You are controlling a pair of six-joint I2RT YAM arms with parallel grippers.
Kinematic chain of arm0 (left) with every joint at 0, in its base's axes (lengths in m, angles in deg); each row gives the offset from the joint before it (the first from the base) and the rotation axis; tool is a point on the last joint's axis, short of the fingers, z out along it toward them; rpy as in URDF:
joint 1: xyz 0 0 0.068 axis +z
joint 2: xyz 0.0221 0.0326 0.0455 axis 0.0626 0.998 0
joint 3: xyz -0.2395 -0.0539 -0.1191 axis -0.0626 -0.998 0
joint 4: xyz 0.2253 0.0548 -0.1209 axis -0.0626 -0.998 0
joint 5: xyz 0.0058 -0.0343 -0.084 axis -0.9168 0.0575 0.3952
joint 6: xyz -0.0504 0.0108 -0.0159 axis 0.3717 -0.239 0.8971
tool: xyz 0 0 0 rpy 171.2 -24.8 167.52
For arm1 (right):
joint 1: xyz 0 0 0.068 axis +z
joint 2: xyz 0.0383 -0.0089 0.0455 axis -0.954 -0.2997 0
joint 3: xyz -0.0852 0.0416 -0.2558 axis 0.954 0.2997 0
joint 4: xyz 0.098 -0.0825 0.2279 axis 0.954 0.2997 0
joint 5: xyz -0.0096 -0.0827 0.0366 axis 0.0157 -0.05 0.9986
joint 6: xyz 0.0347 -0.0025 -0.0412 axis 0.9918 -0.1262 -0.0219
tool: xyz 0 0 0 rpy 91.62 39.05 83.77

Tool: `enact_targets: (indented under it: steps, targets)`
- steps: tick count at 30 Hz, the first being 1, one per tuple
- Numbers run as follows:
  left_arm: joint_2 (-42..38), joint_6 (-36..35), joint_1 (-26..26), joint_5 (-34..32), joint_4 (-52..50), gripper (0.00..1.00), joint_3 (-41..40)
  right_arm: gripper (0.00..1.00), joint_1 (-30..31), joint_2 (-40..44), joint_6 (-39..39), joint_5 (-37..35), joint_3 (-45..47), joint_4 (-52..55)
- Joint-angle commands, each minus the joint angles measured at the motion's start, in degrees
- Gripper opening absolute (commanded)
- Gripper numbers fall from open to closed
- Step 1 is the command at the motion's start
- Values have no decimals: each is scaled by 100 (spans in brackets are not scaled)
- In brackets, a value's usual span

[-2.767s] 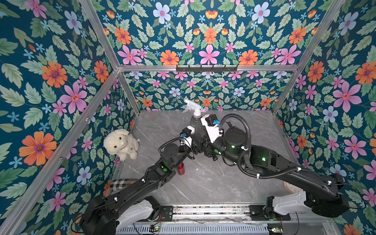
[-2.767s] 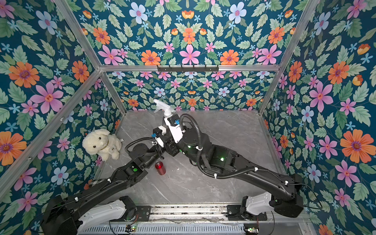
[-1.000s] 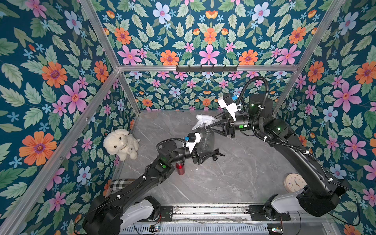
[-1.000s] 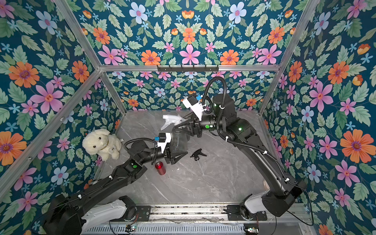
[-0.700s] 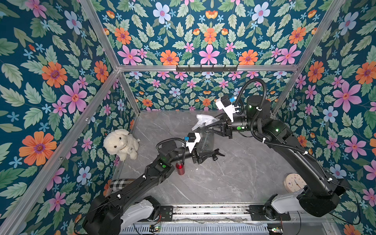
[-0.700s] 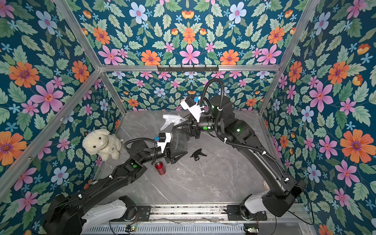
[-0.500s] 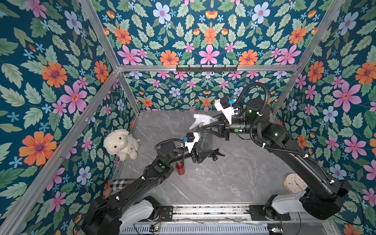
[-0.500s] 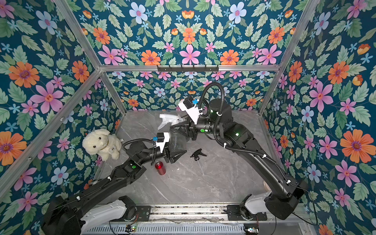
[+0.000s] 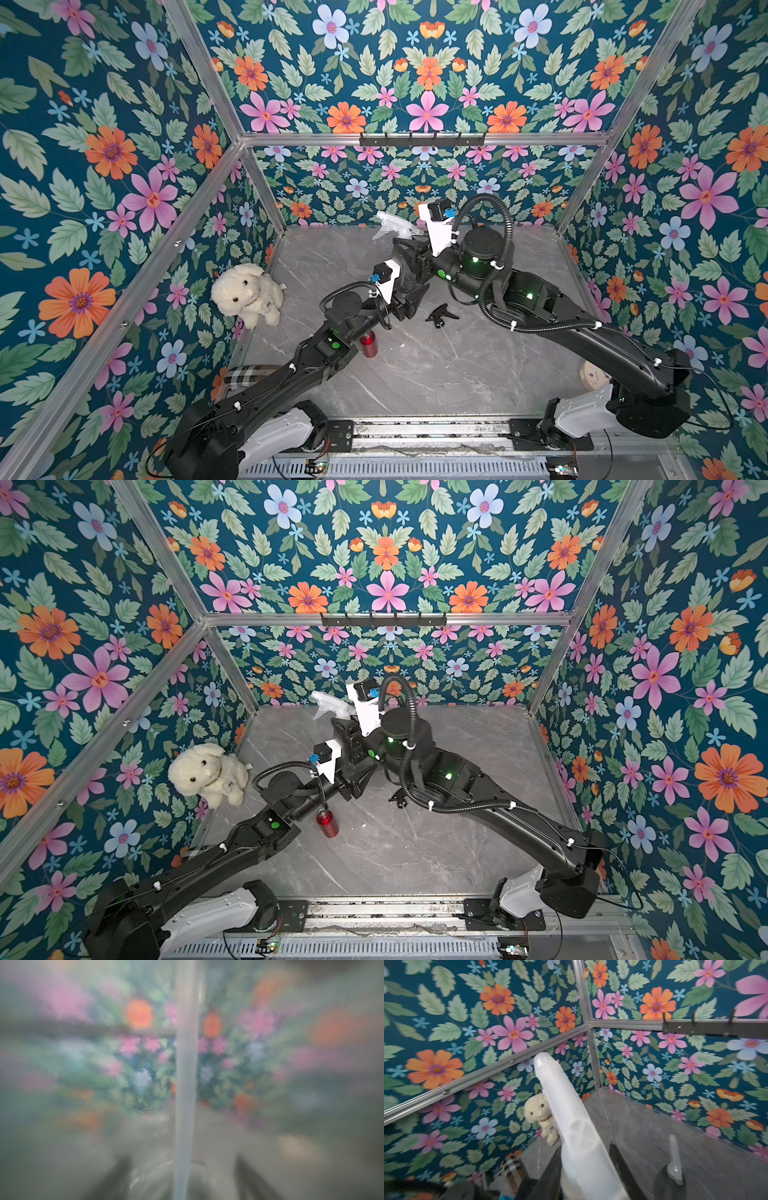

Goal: Attach spray nozzles to spray bottles
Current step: Screw the spray nozzle on the spray bottle.

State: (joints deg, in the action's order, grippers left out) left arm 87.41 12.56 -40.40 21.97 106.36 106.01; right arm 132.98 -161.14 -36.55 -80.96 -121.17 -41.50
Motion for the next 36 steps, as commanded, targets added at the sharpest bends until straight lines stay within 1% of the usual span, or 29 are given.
enact_targets:
  steps: [1, 4, 6, 11, 15, 17, 20, 22, 23, 24, 25, 26, 27, 30, 32, 34, 36]
  targets:
    - [117, -392, -87, -595, 151, 0, 207, 24, 375, -296, 666, 61, 39, 1242]
    - [154, -420, -117, -665, 147, 0, 223, 26, 404, -208, 684, -27, 230, 870]
    - [155, -429, -119, -617, 134, 0, 221, 29, 409, -152, 567, -13, 247, 758]
    - [156, -412, -118, -608, 95, 0, 222, 46, 407, 214, 187, 221, 573, 212]
    - [120, -392, -108, -655, 90, 0, 194, 56, 400, 707, -108, 471, 1044, -305]
    - [106, -387, -103, -646, 90, 0, 195, 58, 404, 973, -224, 681, 1246, -474]
    - [80, -394, -110, -590, 81, 0, 204, 60, 399, 1378, -384, 1020, 1491, -433]
    - [59, -408, -100, -477, 81, 0, 198, 59, 385, 1644, -451, 1210, 1590, -301]
    - [42, -419, -101, -409, 81, 0, 190, 57, 341, 1772, -522, 1378, 1611, -184]
    - [24, -436, -101, -320, 77, 0, 179, 52, 216, 1854, -479, 1587, 1531, 50]
    - [1, -467, -101, -232, 66, 0, 173, 50, -40, 1901, -421, 2075, 1450, 253]
    - [-46, -488, -94, -70, 64, 0, 149, 50, -457, 1924, -266, 2852, 1355, 441]
    - [-96, -491, -68, 183, 96, 0, 115, 50, -878, 1931, -95, 3477, 1292, 521]
    - [-171, -389, 75, 1025, 86, 0, 88, 54, -1759, 1945, 65, 4828, 1221, 442]
    - [-184, -271, 177, 1585, 94, 0, 99, 55, -2012, 1882, -111, 5387, 1106, 496]
    - [-172, -204, 230, 1950, 84, 0, 129, 55, -2114, 1765, -372, 5706, 919, 659]
    - [-121, -154, 267, 2294, 3, 0, 205, 55, -2185, 1646, -457, 6029, 787, 660]
